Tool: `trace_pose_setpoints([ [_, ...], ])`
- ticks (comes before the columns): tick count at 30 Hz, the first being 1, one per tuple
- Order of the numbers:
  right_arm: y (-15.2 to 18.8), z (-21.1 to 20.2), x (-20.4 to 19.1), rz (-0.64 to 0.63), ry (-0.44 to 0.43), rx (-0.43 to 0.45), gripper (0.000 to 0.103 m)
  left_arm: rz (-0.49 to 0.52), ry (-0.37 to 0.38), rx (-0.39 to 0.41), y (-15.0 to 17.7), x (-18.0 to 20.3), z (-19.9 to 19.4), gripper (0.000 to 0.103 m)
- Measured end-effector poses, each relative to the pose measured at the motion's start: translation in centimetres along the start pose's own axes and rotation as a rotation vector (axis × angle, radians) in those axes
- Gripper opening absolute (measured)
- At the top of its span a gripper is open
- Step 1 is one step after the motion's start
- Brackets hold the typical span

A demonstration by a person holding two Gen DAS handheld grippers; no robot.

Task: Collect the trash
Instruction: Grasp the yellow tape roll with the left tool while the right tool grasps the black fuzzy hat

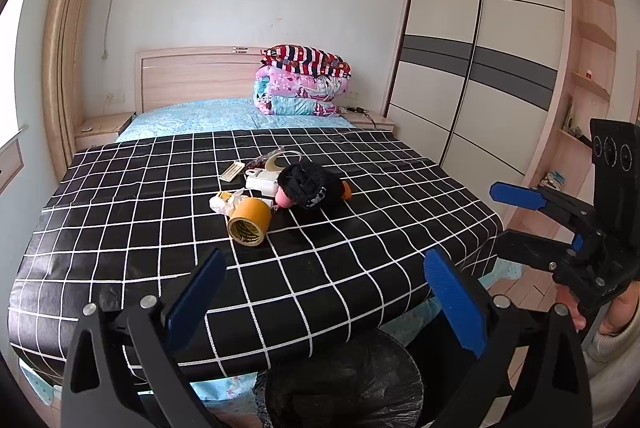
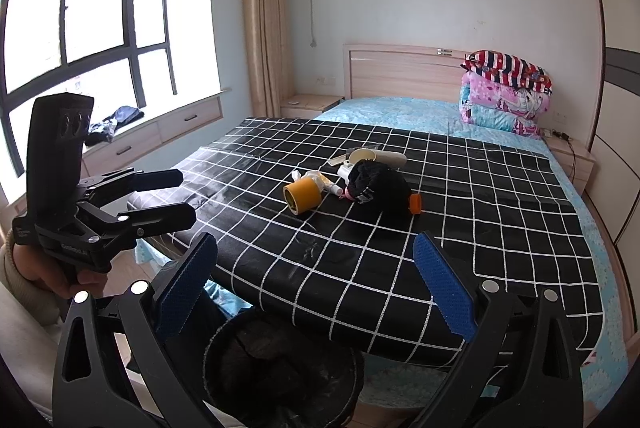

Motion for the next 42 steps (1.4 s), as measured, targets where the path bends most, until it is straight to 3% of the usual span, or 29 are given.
trace_pose_setpoints([
  [15,-0.1,3.7,1.8,-0.011,-0.023,-0.039,0.099,-0.042,-0.037,-0.053,-0.2,-3.0,3.2,0.095],
  [33,-3.2,16.3,6.9,-0.066,-0.049,-0.159,0.099,-0.101,-0.081,-0.146,-2.6,-7.9,12.1,0.095],
  [42,-2.8,21.7,9.0,-0.045,-0.073,-0.234,0.099,-0.142,-0.07,-0.187,-2.8,-9.3,15.6,0.091],
])
Point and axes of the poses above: each gripper's, at about its wrist camera, not at the fingertips, and z roughly the way its jaws point, x to its right, y to its underside, the point moved 3 cm from there along z, roughly the way its jaws point, and after that the axes turned 13 degrees about -z, right-handed, at the moved point
